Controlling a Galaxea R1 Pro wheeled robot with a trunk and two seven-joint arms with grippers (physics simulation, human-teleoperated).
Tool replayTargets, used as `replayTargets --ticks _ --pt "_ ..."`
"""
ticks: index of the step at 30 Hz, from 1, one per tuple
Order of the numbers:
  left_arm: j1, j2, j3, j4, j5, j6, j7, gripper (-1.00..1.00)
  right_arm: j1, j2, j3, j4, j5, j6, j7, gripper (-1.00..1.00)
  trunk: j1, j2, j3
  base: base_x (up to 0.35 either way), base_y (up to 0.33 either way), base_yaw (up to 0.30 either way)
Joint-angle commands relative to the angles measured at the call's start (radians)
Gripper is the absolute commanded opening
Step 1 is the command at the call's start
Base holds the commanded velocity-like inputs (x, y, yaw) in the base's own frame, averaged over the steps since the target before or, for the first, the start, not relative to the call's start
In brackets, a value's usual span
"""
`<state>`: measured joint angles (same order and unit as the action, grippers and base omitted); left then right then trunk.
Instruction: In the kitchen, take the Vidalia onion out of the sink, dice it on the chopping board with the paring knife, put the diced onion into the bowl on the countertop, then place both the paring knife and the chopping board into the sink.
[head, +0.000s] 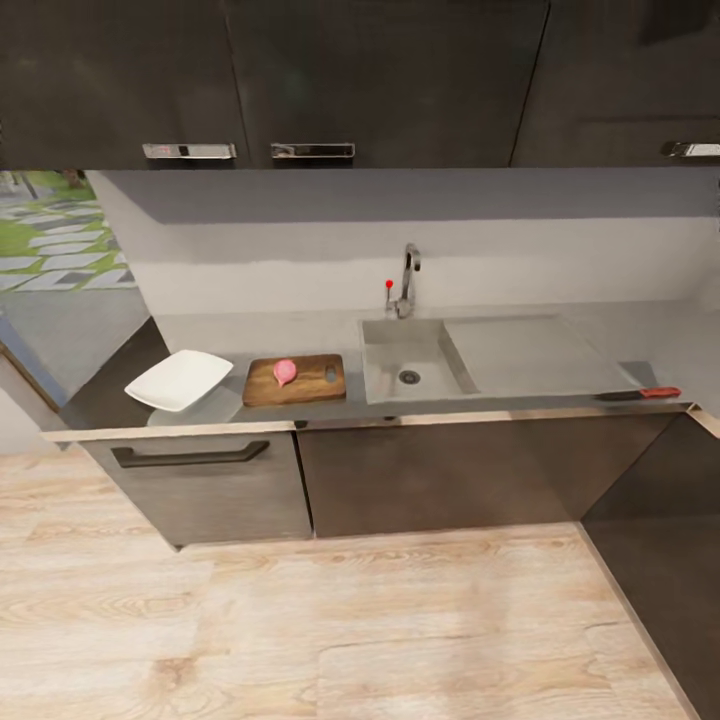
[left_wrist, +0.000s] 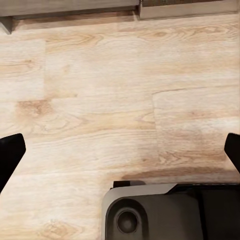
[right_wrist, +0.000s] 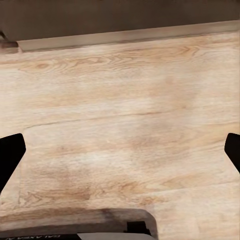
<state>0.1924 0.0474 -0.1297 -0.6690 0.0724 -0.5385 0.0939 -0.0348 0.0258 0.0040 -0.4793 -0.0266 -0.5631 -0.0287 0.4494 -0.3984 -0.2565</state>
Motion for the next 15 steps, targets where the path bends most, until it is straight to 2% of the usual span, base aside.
replayTargets --ticks 1,15 --pt "0.000 0.002 -0.008 -0.001 0.007 -0.001 0.009 1.00 0.000 0.000 0.001 0.000 -0.003 -0.003 -0.002 1.00 0.001 -0.002 0.000 0.000 0.000 0.000" --pt "0.000 0.001 -0.008 0.009 0.007 0.000 0.009 1.00 0.000 0.002 0.001 0.001 -0.003 -0.003 -0.002 1.00 0.001 -0.002 0.022 0.000 0.000 0.000"
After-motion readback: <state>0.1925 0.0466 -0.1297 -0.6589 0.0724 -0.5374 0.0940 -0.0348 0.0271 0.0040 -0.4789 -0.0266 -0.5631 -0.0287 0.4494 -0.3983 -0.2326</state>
